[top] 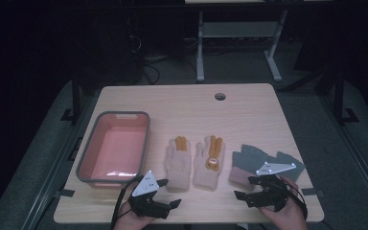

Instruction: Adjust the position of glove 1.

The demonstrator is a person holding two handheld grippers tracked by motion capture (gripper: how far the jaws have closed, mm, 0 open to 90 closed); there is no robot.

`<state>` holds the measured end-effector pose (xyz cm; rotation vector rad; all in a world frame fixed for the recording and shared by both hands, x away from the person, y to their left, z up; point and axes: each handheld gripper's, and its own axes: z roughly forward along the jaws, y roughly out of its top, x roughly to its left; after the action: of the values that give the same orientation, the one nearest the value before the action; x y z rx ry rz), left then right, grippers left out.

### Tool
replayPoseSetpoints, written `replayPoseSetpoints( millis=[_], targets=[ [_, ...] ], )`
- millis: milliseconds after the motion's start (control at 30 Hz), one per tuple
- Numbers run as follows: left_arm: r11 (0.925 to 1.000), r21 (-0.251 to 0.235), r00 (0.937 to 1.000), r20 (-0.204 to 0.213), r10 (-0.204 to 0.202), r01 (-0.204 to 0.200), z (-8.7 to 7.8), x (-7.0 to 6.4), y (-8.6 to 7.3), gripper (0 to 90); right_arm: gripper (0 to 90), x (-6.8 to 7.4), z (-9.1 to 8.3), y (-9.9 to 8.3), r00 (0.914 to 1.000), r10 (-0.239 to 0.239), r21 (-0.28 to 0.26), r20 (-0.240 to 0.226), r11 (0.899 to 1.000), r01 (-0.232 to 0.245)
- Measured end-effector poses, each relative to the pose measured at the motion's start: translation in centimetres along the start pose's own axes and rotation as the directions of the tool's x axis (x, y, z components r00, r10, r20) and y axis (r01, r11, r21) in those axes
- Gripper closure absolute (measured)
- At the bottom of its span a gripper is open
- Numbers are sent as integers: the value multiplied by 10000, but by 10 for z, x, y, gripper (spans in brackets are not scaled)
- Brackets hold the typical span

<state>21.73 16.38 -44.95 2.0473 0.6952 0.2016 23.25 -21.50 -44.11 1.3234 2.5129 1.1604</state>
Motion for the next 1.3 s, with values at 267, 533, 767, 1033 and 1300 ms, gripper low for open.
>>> replayPoseSetpoints(
  millis=[267,533,767,1033,1300],
  targets=[
    [10000,-58,10000,15,7,-7,-1,-1,-1,200,199,8,4,3,9997,-260,171,-35,9995,260],
    [9999,-81,10000,43,74,-74,-3,-3,-1,197,199,16,3,17,9984,-533,-12,-196,9986,533],
    [10000,-64,10000,61,9,-9,-1,-2,0,196,202,24,5,37,9959,-874,385,-243,9953,883],
    [9999,-114,9999,78,-87,88,-1,-1,0,196,208,35,8,58,9916,-1229,656,-409,9899,1254],
    [9999,-108,9999,109,82,-80,-1,-2,1,196,208,37,13,83,9856,-1651,728,-355,9832,1673]
  ],
)
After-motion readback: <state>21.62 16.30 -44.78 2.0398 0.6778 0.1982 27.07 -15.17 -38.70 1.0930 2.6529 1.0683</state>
